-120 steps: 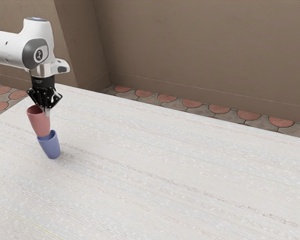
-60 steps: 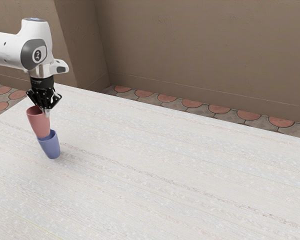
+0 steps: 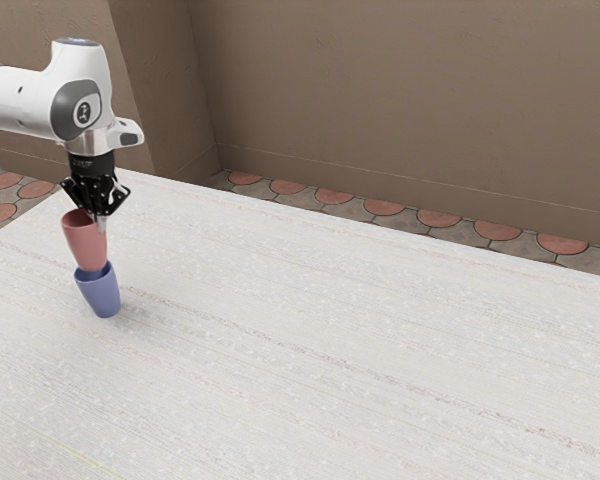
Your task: Place the right cup onto the left cup
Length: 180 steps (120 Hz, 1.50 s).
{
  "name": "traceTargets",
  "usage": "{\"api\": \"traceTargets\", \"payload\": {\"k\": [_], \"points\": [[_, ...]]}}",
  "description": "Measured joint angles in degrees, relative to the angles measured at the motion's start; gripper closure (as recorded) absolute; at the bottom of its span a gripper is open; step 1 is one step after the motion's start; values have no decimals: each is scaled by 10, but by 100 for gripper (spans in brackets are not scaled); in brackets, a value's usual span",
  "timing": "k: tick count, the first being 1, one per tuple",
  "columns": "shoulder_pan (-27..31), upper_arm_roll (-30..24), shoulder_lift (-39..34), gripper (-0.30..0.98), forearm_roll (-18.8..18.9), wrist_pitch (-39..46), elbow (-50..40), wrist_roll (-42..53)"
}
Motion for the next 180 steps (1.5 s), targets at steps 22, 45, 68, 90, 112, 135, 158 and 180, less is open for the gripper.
{"api": "traceTargets", "payload": {"k": [22,45,68,90,112,135,158,180], "points": [[10,-7,11,79,0,2,9,2],[16,-7,23,79,-3,8,9,4],[20,-7,25,79,-5,13,9,7],[23,-7,32,75,-6,18,10,9],[22,-8,33,36,-22,15,10,11],[20,-7,13,15,-27,6,9,12],[-8,-2,-39,6,-41,-12,-5,12],[-74,3,-102,2,-54,-40,-40,14]]}}
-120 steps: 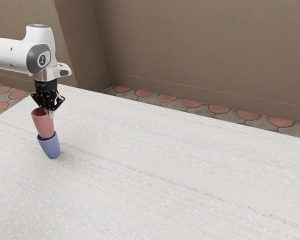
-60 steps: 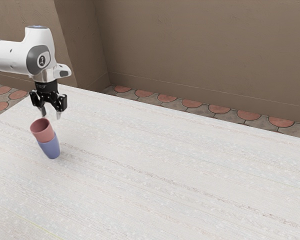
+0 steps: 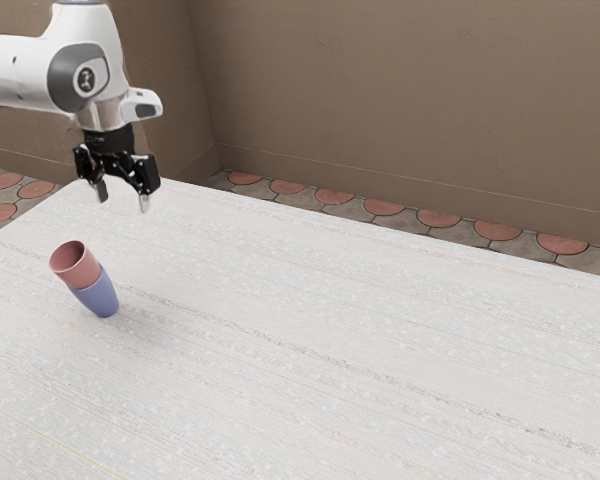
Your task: Place the right cup onto the left cup
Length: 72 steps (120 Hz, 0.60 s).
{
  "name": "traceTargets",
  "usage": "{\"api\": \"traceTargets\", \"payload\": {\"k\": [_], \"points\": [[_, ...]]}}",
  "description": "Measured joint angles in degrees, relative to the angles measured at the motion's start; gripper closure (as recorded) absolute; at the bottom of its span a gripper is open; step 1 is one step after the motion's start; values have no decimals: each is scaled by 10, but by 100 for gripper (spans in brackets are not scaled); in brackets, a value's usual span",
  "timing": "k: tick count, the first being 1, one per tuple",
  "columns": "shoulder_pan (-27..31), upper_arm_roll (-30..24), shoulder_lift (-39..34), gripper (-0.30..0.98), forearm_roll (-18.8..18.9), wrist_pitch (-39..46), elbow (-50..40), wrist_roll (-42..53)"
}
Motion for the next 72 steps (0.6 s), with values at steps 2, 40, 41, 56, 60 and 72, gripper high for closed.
{"api": "traceTargets", "payload": {"k": [2,40,41,56,60,72], "points": [[-6,1,-5,2,-1,-3,-3,0],[-109,48,-53,1,-16,-33,-24,3],[-110,49,-54,1,-16,-34,-24,3],[-133,50,-60,0,-17,-42,-23,4],[-138,51,-60,0,-17,-43,-23,5],[-155,51,-63,0,-14,-46,-21,6]]}}
